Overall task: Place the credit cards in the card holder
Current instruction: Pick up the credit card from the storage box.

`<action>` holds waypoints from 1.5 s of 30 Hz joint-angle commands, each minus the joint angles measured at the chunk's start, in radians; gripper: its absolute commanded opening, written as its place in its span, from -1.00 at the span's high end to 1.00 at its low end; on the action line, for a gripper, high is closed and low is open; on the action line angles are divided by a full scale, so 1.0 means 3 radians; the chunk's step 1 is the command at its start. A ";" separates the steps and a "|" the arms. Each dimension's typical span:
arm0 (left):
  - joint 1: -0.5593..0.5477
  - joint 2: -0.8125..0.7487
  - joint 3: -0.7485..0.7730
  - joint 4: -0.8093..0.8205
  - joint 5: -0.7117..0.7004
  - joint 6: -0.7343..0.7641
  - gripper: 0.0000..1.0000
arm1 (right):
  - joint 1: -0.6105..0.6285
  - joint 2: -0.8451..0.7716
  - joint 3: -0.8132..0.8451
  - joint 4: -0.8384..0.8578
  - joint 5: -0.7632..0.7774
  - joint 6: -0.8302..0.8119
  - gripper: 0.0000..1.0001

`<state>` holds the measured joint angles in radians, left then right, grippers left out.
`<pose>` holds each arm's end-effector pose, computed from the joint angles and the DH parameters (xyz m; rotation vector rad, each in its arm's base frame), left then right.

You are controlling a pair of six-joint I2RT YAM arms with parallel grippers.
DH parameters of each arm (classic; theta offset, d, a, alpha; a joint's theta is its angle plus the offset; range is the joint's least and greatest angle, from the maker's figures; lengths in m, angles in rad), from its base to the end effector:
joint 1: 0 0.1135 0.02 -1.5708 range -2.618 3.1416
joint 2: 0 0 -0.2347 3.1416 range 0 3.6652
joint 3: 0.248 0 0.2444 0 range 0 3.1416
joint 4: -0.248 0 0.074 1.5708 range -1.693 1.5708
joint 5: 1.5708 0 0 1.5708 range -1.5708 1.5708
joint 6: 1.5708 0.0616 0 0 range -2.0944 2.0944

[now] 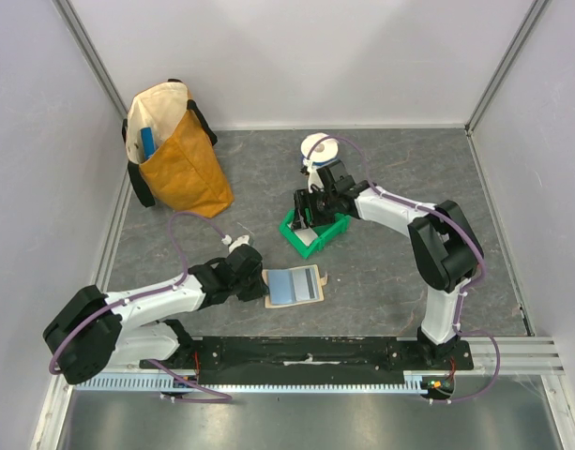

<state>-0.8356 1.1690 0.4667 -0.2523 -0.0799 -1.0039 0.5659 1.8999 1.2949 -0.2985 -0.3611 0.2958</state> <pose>0.1553 -0.1644 0.1118 -0.2555 2.6297 -0.6048 0.3313 0.2362 0.1468 -0.5068 2.5229 0.7977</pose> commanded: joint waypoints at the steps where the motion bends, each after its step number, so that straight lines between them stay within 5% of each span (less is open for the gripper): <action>1: 0.0019 0.0020 0.0096 0.0074 0.0011 0.0125 0.96 | -0.0041 -0.0023 0.0117 0.0085 -0.0202 0.0021 -0.38; 45: 0.0029 0.0143 0.0126 0.0136 0.0103 0.0186 0.96 | -0.0214 -0.0207 0.0066 0.0075 -0.0310 0.0021 0.38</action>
<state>-0.8307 1.2087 0.4778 -0.2295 -0.0502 -0.9859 0.5087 1.8954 1.2949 -0.2989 -0.4252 0.3035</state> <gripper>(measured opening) 0.032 0.317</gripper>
